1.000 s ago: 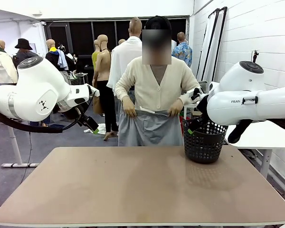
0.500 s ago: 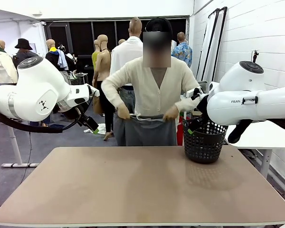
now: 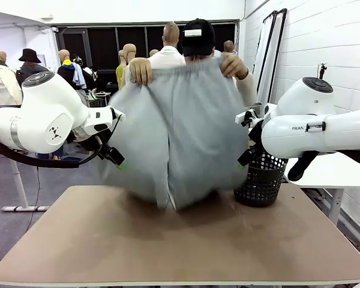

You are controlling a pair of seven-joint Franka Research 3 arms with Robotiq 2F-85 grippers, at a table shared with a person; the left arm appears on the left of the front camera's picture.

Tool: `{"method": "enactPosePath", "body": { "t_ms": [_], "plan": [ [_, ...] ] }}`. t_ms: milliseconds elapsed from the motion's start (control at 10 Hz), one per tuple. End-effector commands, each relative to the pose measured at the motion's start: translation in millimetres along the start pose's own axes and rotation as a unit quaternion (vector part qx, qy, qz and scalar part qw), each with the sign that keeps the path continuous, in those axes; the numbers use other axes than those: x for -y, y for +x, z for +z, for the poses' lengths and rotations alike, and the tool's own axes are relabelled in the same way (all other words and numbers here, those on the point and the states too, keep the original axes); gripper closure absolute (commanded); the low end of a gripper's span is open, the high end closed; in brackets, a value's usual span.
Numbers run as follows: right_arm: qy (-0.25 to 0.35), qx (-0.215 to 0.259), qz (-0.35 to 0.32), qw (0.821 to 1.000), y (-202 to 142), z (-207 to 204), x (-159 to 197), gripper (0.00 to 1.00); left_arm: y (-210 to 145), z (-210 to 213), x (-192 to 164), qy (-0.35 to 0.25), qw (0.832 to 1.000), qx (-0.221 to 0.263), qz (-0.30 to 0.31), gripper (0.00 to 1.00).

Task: Fold the training pants.
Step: Grab both ends of the Training pants handed by a person.

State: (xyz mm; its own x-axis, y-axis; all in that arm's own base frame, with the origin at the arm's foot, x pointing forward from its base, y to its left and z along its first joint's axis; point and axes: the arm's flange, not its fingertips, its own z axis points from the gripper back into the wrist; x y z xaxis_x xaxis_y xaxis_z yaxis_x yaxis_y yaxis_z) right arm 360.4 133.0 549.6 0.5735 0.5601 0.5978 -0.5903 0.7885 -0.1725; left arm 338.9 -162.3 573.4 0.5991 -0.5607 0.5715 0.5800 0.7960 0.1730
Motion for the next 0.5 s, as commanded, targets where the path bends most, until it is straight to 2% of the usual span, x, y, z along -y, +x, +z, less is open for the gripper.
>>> {"method": "enactPosePath", "body": {
  "t_ms": [0, 400],
  "plan": [
    [0.004, 0.0, 0.0, 1.0, -0.8, -1.1, -0.3, 0.0, -0.4, -0.5, 0.1, -0.001, 1.0, 0.0, 0.0, 0.0],
    [0.004, 0.0, 0.0, 1.0, -0.8, -1.1, -0.3, 0.0, -0.4, -0.5, 0.1, -0.001, 1.0, 0.0, 0.0, 0.0]
  ]
}}
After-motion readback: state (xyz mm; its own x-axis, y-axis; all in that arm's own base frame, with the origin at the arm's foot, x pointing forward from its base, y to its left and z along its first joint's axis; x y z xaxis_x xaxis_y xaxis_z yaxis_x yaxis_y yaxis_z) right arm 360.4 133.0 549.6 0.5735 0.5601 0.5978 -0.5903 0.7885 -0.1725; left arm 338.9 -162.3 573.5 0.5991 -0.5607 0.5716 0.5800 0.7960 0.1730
